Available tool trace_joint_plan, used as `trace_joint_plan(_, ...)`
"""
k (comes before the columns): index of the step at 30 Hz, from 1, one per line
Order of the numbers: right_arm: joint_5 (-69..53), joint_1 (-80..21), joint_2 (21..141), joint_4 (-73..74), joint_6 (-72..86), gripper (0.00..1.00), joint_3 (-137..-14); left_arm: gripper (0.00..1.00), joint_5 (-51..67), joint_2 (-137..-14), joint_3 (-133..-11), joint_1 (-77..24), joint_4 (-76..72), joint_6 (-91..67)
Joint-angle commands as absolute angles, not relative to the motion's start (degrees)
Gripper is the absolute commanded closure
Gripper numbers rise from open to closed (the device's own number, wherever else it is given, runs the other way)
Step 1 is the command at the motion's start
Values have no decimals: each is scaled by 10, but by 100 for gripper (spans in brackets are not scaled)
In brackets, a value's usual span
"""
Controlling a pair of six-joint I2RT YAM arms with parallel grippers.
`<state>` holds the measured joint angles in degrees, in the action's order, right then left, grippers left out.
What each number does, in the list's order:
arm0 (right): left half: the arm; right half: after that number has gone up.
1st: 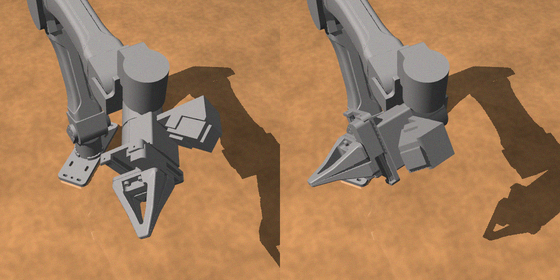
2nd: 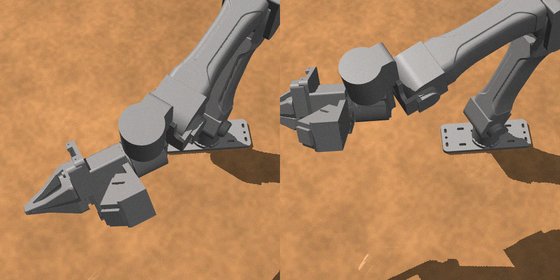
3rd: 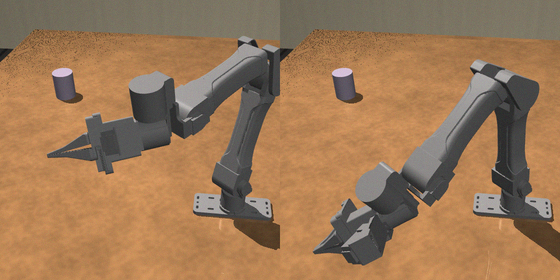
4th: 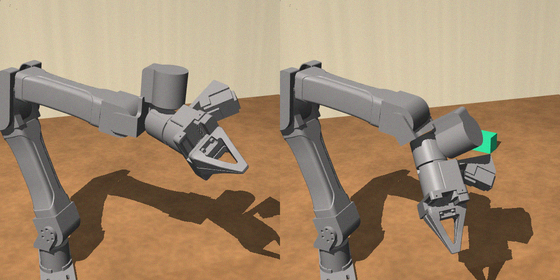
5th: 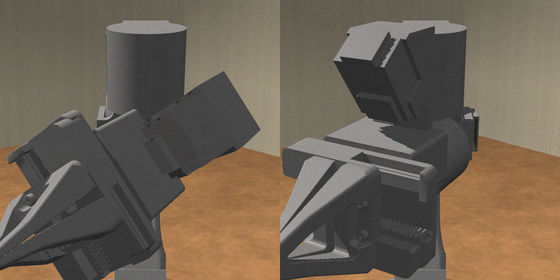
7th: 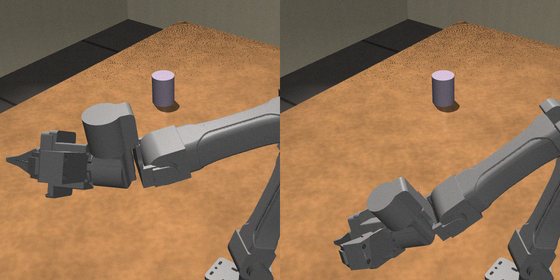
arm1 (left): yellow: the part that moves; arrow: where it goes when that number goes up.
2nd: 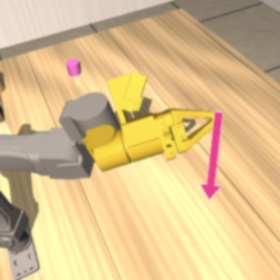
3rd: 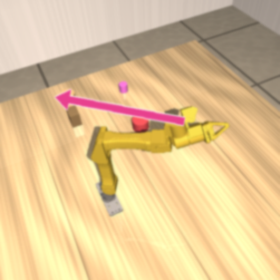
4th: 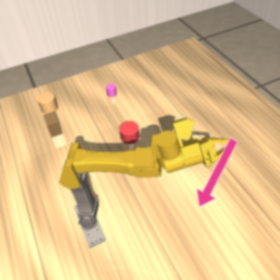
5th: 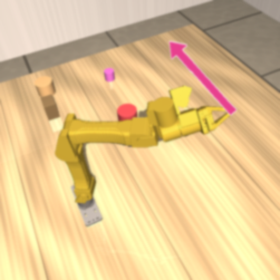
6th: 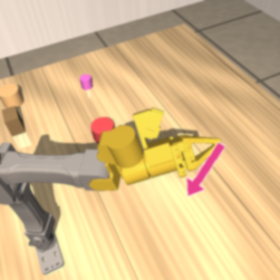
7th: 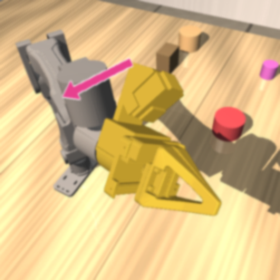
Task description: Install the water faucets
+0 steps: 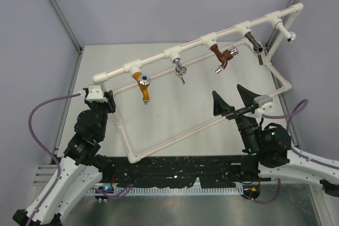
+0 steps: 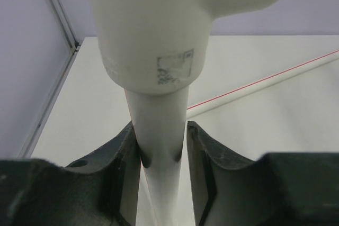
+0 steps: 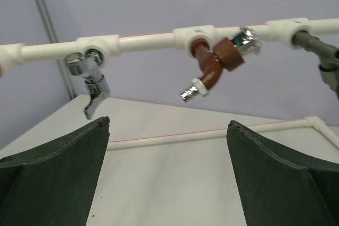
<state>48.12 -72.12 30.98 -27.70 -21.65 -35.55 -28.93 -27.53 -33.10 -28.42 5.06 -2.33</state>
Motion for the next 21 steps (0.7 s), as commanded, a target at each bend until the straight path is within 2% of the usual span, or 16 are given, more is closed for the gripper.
trace_joint_plan(1, 570, -719, 185, -247, -236, 5, -316, 49, -225, -280, -342, -297, 26, -11)
trace_joint_plan(5, 596, -718, 90, -191, -239, 5, -293, 17, -242, -254, -360, -297, 61, -9)
trace_joint_plan(8, 609, -719, 32, -145, -243, 5, -286, 2, -243, -220, -381, -297, 104, -11)
trace_joint_plan(15, 621, -719, -82, -84, -278, 5, -274, 0, -260, -69, -378, -297, 199, -18)
trace_joint_plan(21, 630, -719, -99, -96, -326, 5, -251, 0, -265, 84, -298, -297, 186, -10)
